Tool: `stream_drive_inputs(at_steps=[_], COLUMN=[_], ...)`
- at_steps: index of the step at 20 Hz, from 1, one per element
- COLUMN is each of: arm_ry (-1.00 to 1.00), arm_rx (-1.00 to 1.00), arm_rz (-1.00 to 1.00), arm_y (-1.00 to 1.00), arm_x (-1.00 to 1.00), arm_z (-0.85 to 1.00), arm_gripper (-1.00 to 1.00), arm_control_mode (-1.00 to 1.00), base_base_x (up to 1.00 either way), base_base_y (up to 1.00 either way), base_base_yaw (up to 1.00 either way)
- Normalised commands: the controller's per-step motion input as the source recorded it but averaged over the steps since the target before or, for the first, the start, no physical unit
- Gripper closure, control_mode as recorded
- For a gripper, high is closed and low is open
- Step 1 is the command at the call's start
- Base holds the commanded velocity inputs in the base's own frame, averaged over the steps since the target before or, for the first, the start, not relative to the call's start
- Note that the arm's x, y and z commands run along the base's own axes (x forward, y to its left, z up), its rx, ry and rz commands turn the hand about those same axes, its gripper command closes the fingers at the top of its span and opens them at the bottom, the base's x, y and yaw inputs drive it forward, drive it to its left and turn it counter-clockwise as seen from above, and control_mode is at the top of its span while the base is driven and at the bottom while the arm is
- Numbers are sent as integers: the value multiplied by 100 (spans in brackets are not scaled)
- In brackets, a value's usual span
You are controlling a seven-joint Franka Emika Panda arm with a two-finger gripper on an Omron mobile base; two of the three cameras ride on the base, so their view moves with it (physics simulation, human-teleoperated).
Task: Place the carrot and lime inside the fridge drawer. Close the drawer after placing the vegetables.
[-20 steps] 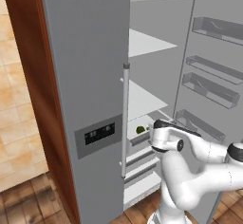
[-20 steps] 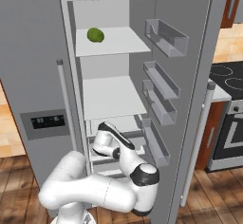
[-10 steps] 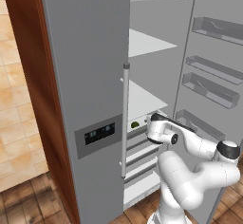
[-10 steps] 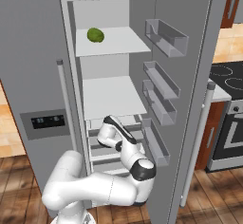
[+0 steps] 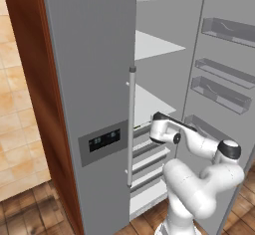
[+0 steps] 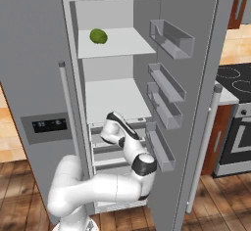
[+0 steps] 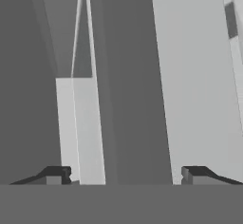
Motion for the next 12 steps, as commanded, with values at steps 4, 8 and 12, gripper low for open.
stream_drive_inputs(at_steps=[4, 8, 12], arm_ry=[0, 0, 0], arm_rx=[0, 1, 2], arm_rz=[-6, -6, -6], arm_y=[23, 10, -13], arm_x=[47, 15, -64], arm_z=[-8, -3, 5], arm_gripper=[-100, -100, -100], arm_control_mode=[-100, -100, -100], base_base_x=[0, 0, 0], base_base_y=[0, 0, 0], base_base_yaw=[0, 0, 0])
